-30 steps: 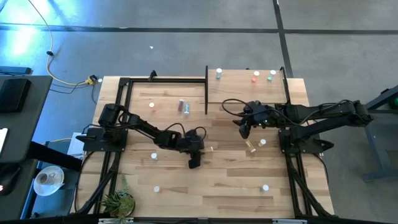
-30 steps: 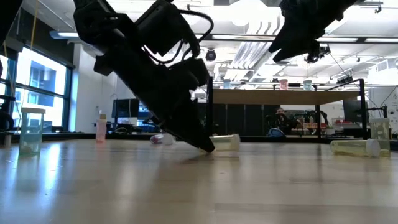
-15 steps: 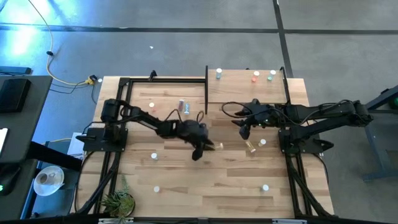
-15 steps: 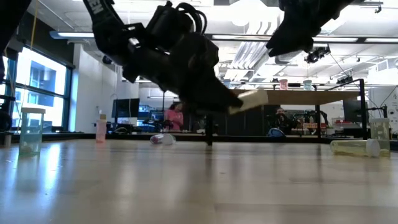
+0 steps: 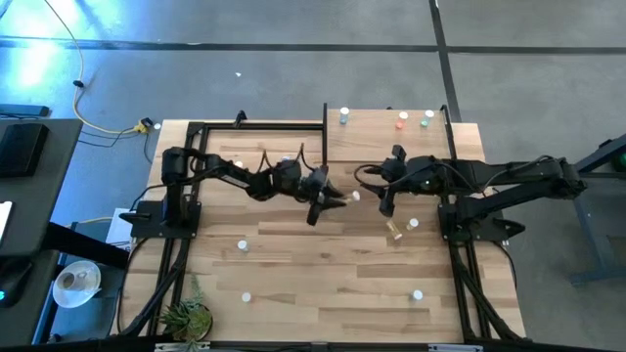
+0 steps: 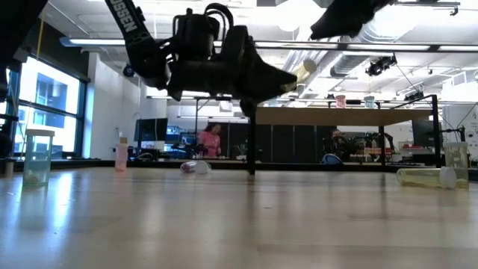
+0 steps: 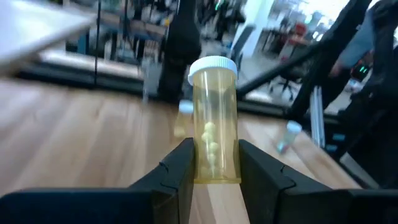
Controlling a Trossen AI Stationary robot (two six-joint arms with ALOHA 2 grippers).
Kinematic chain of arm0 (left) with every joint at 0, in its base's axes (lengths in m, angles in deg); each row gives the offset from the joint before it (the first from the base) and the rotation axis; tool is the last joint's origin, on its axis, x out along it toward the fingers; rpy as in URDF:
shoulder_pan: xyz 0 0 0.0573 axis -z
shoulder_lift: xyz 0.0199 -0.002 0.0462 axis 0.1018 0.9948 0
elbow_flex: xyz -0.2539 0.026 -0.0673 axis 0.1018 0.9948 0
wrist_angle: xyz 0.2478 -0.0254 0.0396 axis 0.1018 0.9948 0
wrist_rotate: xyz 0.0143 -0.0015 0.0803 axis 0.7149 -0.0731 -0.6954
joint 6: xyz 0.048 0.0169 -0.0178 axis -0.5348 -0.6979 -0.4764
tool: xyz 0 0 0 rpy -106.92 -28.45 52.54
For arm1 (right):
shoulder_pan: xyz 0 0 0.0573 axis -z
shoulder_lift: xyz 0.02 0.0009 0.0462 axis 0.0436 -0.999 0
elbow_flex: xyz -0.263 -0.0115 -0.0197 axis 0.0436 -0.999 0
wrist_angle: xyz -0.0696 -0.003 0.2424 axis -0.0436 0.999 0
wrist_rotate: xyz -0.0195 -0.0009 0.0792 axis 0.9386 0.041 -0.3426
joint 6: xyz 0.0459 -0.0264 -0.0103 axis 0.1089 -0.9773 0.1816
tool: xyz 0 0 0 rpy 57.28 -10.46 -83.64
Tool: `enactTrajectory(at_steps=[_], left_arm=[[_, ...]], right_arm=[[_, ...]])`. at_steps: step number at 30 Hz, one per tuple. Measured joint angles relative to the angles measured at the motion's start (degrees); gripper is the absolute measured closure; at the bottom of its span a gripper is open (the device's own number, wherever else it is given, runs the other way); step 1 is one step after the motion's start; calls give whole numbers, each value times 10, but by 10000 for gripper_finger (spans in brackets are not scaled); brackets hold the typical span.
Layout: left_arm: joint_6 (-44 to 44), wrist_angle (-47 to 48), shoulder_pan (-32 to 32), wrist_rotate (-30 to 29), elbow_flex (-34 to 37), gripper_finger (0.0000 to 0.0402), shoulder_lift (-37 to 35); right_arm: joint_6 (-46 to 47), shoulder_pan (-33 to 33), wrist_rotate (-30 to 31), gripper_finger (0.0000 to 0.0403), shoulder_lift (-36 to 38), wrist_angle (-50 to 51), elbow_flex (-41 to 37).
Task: Pick and place medicine bottles onto shelf by color
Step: Put the left yellow medicine bottle on the shelf
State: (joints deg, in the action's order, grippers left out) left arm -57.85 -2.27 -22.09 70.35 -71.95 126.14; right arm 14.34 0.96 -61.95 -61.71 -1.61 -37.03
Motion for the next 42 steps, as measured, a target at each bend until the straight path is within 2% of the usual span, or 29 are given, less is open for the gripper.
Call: enactTrajectory(at_steps=[10,18,31,42], left_arm=[[-49,-105,-32,-2,-2,305,0],[-92,-176,-33,-3,-3,304,0],[-116,-177,-33,-17,-3,304,0],[-117,-176,-33,-41,-3,304,0]], right_arm=[[-10,2,-24,221,0,-83,19],[26,28,-25,221,0,-90,19],[58,34,-26,221,-44,-121,16],[70,34,-45,221,-54,-101,16]])
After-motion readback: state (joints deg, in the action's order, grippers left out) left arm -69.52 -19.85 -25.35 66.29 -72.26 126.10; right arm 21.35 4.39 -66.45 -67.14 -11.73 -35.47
